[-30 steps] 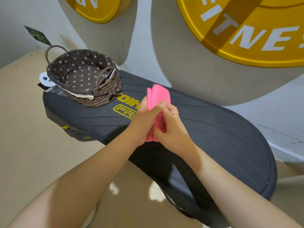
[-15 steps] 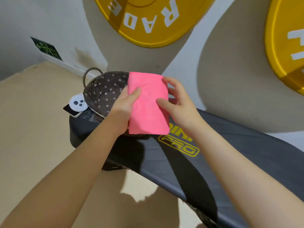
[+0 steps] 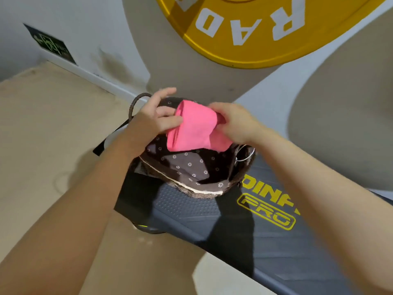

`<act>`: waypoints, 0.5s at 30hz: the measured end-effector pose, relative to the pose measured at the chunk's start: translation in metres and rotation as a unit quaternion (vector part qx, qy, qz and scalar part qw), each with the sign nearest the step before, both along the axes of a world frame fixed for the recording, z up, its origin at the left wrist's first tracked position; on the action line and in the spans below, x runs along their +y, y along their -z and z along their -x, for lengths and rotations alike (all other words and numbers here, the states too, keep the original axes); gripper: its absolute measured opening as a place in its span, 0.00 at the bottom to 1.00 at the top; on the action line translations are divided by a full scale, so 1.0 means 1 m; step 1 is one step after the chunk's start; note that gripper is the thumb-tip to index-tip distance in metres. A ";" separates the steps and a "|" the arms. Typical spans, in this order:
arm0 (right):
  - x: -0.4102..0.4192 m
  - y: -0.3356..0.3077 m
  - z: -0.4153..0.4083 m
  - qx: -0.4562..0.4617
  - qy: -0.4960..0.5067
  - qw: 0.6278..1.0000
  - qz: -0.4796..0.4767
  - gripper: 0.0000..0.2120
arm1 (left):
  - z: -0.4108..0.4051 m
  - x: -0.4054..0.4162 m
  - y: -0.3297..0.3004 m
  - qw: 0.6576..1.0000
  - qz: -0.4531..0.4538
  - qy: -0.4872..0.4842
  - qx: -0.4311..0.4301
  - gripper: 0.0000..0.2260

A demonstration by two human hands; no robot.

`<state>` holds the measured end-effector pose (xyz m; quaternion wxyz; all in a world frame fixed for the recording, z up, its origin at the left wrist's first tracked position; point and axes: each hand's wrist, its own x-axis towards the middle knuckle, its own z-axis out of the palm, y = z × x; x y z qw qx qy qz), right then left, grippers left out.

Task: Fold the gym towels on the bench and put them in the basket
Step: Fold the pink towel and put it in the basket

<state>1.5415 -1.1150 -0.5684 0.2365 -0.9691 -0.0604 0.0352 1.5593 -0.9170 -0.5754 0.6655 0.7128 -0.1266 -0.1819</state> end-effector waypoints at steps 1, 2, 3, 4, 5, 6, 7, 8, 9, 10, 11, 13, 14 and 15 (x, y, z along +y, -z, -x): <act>0.008 0.000 -0.006 0.004 -0.019 0.998 0.065 0.23 | 0.000 0.005 -0.003 0.996 -0.078 0.047 -0.010 0.29; 0.017 0.001 -0.012 0.007 -0.038 0.992 0.120 0.25 | 0.001 0.008 -0.005 0.984 -0.159 0.084 -0.020 0.30; 0.027 0.003 -0.016 0.007 -0.059 0.986 0.158 0.26 | 0.001 0.009 -0.004 0.965 -0.238 0.101 -0.039 0.30; 0.037 0.005 -0.020 0.009 -0.081 0.981 0.175 0.26 | 0.001 0.009 0.000 0.940 -0.318 0.097 -0.074 0.30; 0.047 0.007 -0.024 0.009 -0.096 0.981 0.170 0.26 | 0.001 0.009 0.005 0.912 -0.386 0.078 -0.118 0.29; 0.055 0.013 -0.028 0.007 -0.093 0.987 0.132 0.25 | 0.001 0.010 0.009 0.885 -0.433 0.053 -0.162 0.28; 0.062 0.021 -0.032 -0.001 -0.069 0.995 0.075 0.23 | 0.001 0.011 0.015 0.866 -0.460 0.024 -0.194 0.27; 0.069 0.029 -0.035 -0.018 -0.023 0.999 0.016 0.23 | -0.001 0.014 0.024 0.861 -0.463 -0.008 -0.210 0.27; 0.074 0.038 -0.036 -0.036 0.044 0.998 -0.034 0.23 | -0.001 0.017 0.033 0.867 -0.449 -0.034 -0.214 0.26; 0.079 0.048 -0.035 -0.051 0.116 0.989 -0.073 0.24 | -0.001 0.018 0.042 0.873 -0.436 -0.055 -0.210 0.24; 0.081 0.057 -0.032 -0.056 0.176 0.977 -0.103 0.24 | -0.001 0.019 0.050 0.871 -0.438 -0.071 -0.210 0.21; 0.080 0.075 -0.027 -0.045 0.211 0.965 -0.148 0.20 | -0.003 0.016 0.060 0.859 -0.471 -0.089 -0.182 0.14; 0.078 0.083 -0.026 -0.033 0.187 0.968 -0.166 0.18 | -0.003 0.013 0.060 0.862 -0.475 -0.087 -0.152 0.11; 0.077 0.089 -0.025 -0.015 0.147 0.973 -0.177 0.19 | -0.005 0.009 0.060 0.862 -0.482 -0.068 -0.138 0.09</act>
